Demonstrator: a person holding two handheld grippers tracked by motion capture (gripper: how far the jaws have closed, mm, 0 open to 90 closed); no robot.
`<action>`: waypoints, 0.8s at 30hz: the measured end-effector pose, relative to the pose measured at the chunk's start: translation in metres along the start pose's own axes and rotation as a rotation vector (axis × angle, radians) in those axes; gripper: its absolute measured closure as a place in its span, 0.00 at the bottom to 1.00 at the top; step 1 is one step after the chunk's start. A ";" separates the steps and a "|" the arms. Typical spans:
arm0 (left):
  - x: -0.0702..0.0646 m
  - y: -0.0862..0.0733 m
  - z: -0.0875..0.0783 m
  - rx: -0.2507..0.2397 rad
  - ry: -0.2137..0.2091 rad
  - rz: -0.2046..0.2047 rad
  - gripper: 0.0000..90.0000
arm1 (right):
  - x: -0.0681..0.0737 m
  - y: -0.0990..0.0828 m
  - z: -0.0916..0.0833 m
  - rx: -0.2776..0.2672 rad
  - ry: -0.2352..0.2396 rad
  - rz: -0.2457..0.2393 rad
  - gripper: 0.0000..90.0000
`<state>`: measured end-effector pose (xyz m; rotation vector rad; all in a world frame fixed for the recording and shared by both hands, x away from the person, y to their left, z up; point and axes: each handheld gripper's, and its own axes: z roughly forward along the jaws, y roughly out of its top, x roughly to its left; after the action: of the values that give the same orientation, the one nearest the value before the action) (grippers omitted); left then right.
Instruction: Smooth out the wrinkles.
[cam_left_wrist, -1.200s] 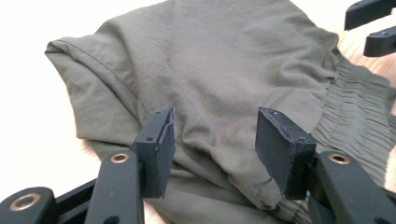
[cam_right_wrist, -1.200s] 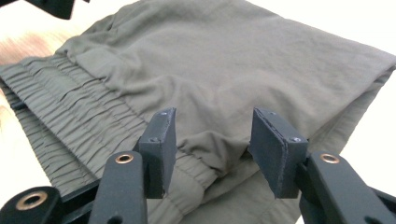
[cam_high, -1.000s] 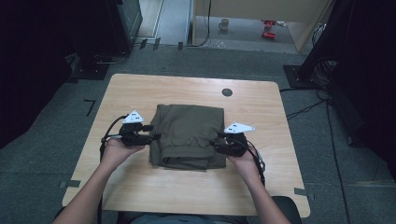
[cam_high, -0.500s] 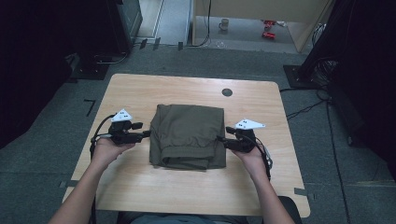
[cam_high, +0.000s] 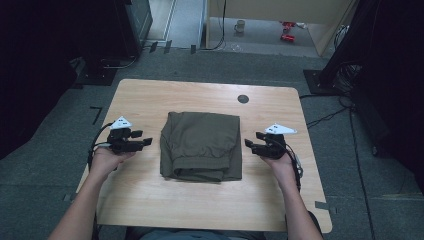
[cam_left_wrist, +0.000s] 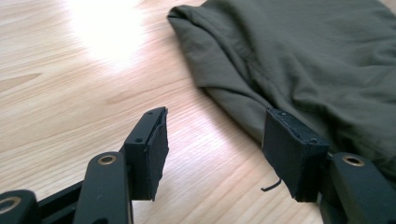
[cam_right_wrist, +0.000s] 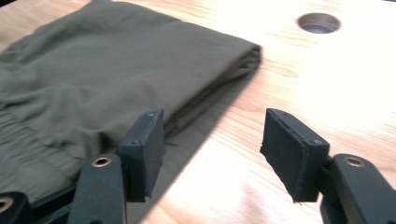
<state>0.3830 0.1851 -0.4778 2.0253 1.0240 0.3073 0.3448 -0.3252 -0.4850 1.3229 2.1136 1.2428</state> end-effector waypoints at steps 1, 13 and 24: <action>0.001 -0.001 0.000 -0.004 0.007 0.000 0.45 | -0.003 -0.001 0.000 -0.002 -0.008 0.009 0.41; 0.016 -0.013 0.008 0.022 0.072 0.005 0.44 | -0.038 -0.013 0.002 0.020 -0.101 0.070 0.35; 0.035 -0.025 0.014 0.045 0.101 -0.032 0.43 | -0.051 -0.024 0.011 0.097 -0.162 0.005 0.31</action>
<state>0.3986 0.2114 -0.5110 2.0493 1.1333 0.3759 0.3650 -0.3679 -0.5185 1.4193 2.0805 1.0090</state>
